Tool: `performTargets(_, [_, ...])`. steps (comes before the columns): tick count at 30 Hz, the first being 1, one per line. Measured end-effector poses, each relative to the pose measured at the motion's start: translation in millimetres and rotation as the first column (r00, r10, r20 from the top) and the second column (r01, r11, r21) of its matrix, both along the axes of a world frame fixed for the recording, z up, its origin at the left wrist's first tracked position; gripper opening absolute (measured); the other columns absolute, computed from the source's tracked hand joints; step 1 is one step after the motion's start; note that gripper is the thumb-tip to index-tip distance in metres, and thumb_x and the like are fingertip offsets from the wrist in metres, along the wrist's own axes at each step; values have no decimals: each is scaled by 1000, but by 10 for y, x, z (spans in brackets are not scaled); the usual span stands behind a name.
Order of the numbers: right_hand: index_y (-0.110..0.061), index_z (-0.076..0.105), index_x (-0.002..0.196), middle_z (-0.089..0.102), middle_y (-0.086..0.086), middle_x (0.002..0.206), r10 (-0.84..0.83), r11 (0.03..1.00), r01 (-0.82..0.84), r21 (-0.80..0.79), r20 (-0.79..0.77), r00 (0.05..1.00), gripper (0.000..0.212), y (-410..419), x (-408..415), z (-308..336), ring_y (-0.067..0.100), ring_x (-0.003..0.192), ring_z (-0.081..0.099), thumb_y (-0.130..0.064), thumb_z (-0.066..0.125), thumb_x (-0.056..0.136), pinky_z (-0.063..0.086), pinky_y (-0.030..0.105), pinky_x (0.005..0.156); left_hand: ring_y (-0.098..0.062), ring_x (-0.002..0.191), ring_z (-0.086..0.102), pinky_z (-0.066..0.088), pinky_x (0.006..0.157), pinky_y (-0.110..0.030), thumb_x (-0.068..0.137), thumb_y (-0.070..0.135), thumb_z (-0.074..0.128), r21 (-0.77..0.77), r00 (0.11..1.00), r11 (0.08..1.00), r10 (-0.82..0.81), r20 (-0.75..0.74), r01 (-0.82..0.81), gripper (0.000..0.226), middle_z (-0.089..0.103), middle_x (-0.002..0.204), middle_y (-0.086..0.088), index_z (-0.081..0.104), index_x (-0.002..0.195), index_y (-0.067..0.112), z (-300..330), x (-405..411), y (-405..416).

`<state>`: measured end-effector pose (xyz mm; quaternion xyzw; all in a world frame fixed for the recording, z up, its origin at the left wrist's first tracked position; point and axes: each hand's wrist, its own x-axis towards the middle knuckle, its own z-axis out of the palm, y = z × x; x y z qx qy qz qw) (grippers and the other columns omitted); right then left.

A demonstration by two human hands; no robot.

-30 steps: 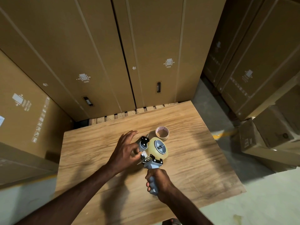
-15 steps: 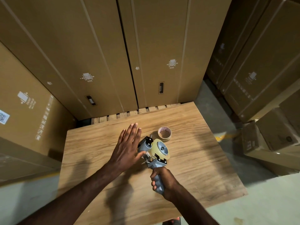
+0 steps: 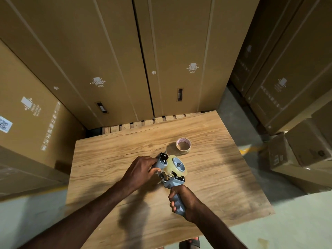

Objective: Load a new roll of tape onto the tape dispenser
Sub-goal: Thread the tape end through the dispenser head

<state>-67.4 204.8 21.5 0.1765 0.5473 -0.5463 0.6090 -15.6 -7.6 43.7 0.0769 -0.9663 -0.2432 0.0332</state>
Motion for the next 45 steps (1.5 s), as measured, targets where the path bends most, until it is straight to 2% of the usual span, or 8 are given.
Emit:
performTargets(11, [-10, 55, 72, 47, 11, 55, 25, 1000, -25, 12, 12, 1000, 11, -2, 59, -6, 19, 41, 43, 1, 53, 74, 34, 20, 40, -11, 75, 60, 49, 70, -35, 96, 44, 52, 68, 997, 997, 19, 71, -24, 31, 69, 80, 4, 70, 94, 19, -102, 119, -57])
performTargets(15, [-10, 54, 76, 47, 10, 55, 10, 1000, -10, -3, 54, 998, 10, 3, 110, -5, 18, 41, 43, 0, 53, 75, 34, 20, 39, -8, 68, 57, 48, 64, -39, 102, 33, 50, 147, 996, 988, 36, 76, -47, 23, 60, 72, 9, 67, 91, 22, -105, 178, -51])
performTargets(18, [-9, 55, 82, 48, 11, 53, 13, 1000, -13, -10, 61, 998, 12, 12, 127, -1, 18, 41, 42, 0, 52, 75, 34, 20, 38, -10, 78, 62, 50, 72, -38, 103, 48, 48, 199, 996, 979, 29, 88, -46, 34, 67, 83, 6, 69, 100, 22, -107, 219, 1])
performTargets(20, [-9, 55, 87, 47, 10, 52, 15, 1000, -15, -14, 59, 998, 14, 20, 125, 15, 18, 40, 42, 0, 51, 76, 34, 20, 38, -7, 88, 63, 50, 78, -29, 95, 50, 62, 215, 995, 975, 37, 88, -55, 32, 71, 96, 8, 71, 114, 25, -90, 235, 42])
performTargets(27, [-10, 55, 76, 46, 10, 53, 43, 999, -42, -22, 37, 998, 12, 42, 115, 83, 18, 39, 42, 0, 50, 78, 33, 20, 39, -14, 95, 59, 49, 80, -32, 73, 40, 87, 73, 993, 991, 107, 57, -111, 59, 68, 104, 3, 67, 123, 18, -147, 238, 120])
performTargets(37, [-12, 56, 65, 46, 9, 54, 61, 998, -60, -9, 22, 998, 15, 54, 113, 91, 17, 40, 42, -1, 52, 74, 33, 20, 39, -13, 78, 61, 42, 73, -30, 79, 51, 79, -78, 993, 990, 112, -38, -114, 42, 69, 87, 7, 68, 106, 22, -173, 207, 149])
performTargets(41, [-15, 54, 62, 46, 8, 55, 85, 996, -85, -12, -6, 996, 17, 49, 57, 113, 17, 42, 43, -1, 54, 71, 34, 21, 40, -20, 115, 57, 46, 98, -37, 72, 65, 77, -166, 976, 962, 207, -59, -214, 74, 62, 124, 0, 58, 129, 20, -106, 228, 113])
performTargets(45, [-14, 54, 67, 48, 9, 56, 102, 995, -102, -11, -34, 994, 15, 57, 31, 138, 17, 42, 46, 0, 55, 71, 35, 21, 40, -27, 154, 19, 19, 124, -57, 64, 87, 62, -259, 959, 927, 282, 0, -272, 121, 20, 167, -9, 28, 156, 17, 7, 230, 37])
